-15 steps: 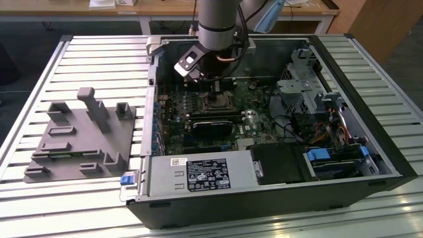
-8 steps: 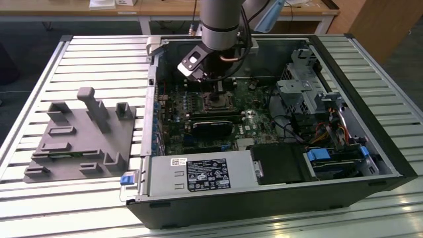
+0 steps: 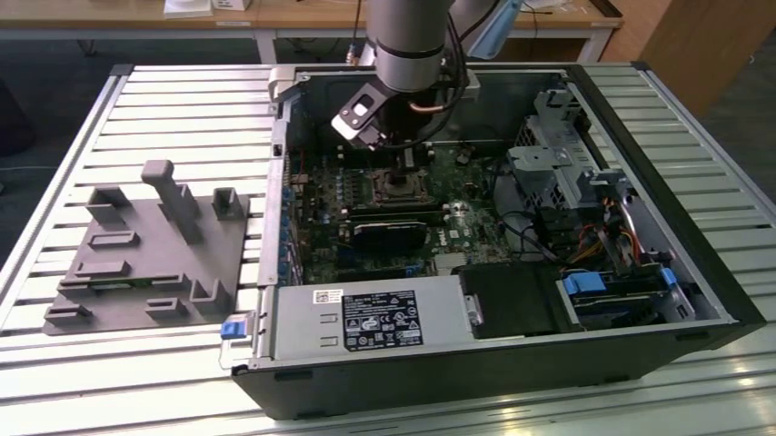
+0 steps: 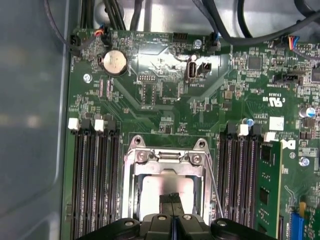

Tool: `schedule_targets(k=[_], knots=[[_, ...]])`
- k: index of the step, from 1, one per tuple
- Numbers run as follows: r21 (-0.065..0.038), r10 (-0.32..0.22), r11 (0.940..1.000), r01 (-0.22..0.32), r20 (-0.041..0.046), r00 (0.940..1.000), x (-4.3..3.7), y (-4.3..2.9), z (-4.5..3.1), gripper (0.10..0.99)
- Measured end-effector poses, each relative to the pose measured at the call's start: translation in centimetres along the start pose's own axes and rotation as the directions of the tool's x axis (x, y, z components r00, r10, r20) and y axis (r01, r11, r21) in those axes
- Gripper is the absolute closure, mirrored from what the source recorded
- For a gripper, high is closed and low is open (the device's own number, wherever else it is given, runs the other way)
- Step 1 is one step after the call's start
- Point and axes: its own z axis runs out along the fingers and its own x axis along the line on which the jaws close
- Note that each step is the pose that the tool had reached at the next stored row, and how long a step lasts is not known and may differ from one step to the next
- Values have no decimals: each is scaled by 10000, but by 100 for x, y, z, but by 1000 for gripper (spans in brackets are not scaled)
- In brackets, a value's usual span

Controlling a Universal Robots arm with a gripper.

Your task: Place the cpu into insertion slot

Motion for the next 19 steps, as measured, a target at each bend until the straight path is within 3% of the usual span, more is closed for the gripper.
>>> schedule_targets(k=[9,19], knots=[[0,1,10000,-1,0,10000,0,13,-2,980],[0,1,10000,-1,-1,10000,-1,14,-112,980]])
